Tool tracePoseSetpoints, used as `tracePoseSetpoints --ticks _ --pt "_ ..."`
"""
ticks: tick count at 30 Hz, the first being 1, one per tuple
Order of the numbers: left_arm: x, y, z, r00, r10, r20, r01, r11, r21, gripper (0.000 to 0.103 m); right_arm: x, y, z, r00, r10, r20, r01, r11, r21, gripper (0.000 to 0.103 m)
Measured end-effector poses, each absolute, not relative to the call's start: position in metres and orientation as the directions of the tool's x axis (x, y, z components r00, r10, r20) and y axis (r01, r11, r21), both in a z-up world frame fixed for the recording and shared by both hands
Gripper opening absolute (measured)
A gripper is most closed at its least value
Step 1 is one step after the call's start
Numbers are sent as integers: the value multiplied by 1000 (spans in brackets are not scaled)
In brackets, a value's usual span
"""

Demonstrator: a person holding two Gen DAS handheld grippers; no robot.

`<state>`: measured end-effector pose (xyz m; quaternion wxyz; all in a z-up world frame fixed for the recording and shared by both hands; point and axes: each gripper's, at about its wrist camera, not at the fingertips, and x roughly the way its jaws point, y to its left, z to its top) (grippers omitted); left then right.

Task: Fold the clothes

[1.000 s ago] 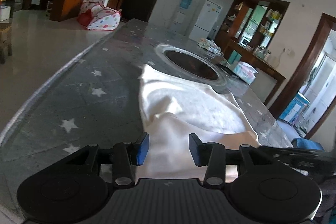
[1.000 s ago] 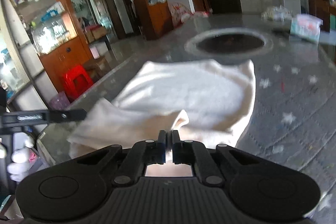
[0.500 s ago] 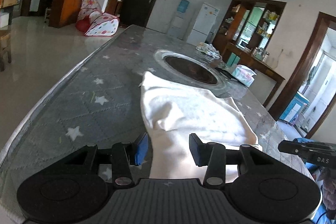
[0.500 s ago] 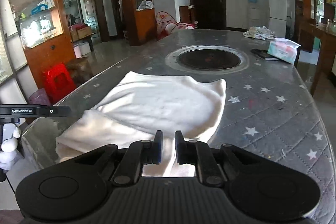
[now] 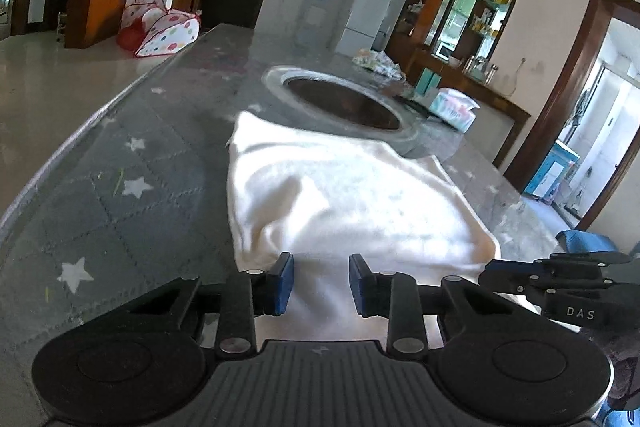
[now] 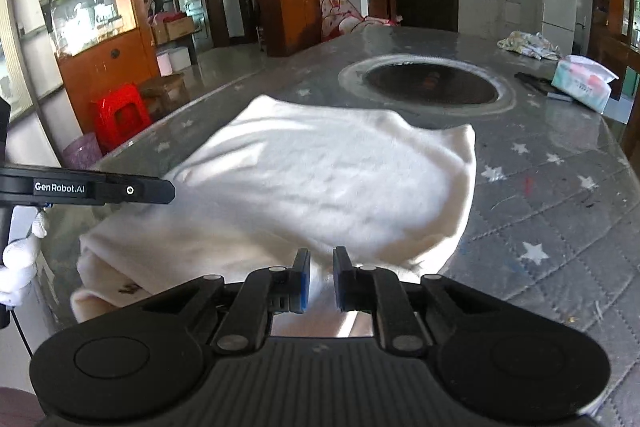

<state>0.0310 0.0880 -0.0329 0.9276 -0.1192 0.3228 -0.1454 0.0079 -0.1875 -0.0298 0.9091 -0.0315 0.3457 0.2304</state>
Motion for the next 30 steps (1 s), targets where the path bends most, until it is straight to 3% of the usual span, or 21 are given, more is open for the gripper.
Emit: tracePoseSetpoints --ticks 2,6,13,24,30 --pt "30 93 -36 753 -342 -562 182 929 -322 25 8 -189 -32 648 402 -647 -441 891 112 12" --pt "25 103 -30 758 -331 -561 156 928 -338 25 6 -190 -30 649 398 -649 -443 891 103 12" --pt "-9 110 -14 771 -354 -529 196 923 -332 25 -7 -187 -21 645 428 -633 -485 870 93 26" --pt "-27 111 -32 732 -280 -621 163 957 -240 30 -18 -187 -31 608 438 -662 -518 851 88 29" --pt "-26 110 -20 755 -292 -588 183 954 -239 28 -22 -189 -22 626 435 -648 -518 852 72 32"
